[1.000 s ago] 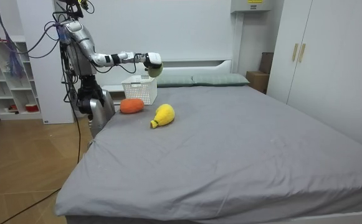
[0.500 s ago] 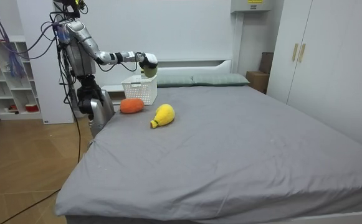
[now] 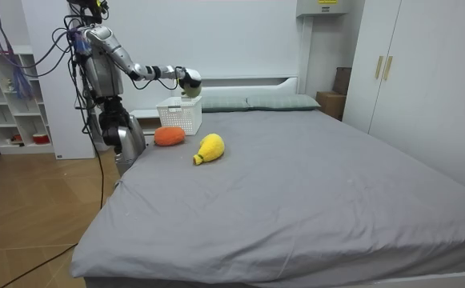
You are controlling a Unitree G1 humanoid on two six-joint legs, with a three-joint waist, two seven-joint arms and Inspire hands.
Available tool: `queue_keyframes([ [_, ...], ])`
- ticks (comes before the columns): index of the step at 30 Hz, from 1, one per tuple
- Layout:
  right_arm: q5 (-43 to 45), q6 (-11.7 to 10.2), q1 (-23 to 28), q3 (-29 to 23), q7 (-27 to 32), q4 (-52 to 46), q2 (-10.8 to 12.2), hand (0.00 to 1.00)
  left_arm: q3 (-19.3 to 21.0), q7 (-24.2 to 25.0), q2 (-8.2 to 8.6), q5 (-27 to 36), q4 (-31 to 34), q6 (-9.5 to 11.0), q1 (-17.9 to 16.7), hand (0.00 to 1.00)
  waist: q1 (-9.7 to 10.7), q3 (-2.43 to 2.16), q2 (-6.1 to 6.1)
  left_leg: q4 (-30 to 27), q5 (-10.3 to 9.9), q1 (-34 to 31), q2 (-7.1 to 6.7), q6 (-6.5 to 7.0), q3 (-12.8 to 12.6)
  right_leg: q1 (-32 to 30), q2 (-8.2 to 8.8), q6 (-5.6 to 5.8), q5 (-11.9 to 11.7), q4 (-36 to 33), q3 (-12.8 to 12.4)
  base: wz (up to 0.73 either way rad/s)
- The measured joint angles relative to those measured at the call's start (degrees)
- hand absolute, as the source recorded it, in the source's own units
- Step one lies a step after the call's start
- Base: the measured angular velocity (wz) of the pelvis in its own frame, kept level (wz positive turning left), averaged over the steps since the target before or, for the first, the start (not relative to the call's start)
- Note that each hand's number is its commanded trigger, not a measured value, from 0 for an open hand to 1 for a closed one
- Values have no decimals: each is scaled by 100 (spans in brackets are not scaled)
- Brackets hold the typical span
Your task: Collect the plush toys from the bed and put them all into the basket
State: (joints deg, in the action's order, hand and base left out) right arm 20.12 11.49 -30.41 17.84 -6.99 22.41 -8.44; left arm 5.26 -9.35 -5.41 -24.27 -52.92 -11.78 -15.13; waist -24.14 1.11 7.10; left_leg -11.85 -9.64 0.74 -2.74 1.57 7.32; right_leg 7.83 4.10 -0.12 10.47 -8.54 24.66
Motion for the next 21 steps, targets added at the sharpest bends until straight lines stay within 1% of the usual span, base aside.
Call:
queue_keyframes([
  [5, -2, 11, -216, 359, -17, 400, 31, 100, -130, -18, -49, 2, 41, -66, -14, 0, -94, 1, 7, 0, 26, -22, -20, 2, 91, 10, 12, 15, -3, 8, 81, 9],
  [6, -5, 19, -230, 358, -16, 461, 37, 100, -163, -28, -66, 3, 43, -71, -9, 0, -144, 0, 12, -1, 28, -23, -38, 1, 104, 19, 13, 15, -4, 13, 97, 11],
  [7, -21, 19, -233, 358, -13, 507, 51, 100, -192, -35, -86, 4, 45, -72, -11, 0, -146, -2, 22, -1, 33, -25, -75, 1, 161, 50, 16, 20, -7, 42, 153, 16],
  [9, -40, 19, -233, 356, -2, 567, 50, 100, -202, -52, -97, 12, 45, -73, -1, 0, -140, 3, 30, -1, 47, -29, -99, 6, 244, 94, 23, 35, -16, 85, 236, 21],
  [15, -174, 21, -232, 358, 66, 621, 56, 100, -198, -47, -161, 12, 45, -92, -15, 0, -181, 6, 59, 0, 59, -20, -114, 8, 278, 124, 25, 44, -20, 91, 242, 4],
  [19, -10, 21, -232, 359, 83, 621, 76, 100, -205, -39, -207, 1, 45, -91, -13, 0, -223, 15, 47, -3, 60, -20, -115, 7, 277, 123, 24, 46, -21, 87, 236, 0],
  [20, 26, 21, -232, 359, 83, 621, 84, 81, -206, -34, -208, 1, 45, -91, -13, 0, -228, 16, 46, -3, 60, -20, -115, 7, 277, 123, 23, 46, -21, 87, 236, 0],
  [21, 53, 21, -232, 359, 83, 621, 92, 57, -207, -18, -208, 1, 45, -91, -9, 0, -242, 18, 43, -3, 60, -20, -115, 7, 277, 123, 23, 46, -21, 87, 236, 0],
])
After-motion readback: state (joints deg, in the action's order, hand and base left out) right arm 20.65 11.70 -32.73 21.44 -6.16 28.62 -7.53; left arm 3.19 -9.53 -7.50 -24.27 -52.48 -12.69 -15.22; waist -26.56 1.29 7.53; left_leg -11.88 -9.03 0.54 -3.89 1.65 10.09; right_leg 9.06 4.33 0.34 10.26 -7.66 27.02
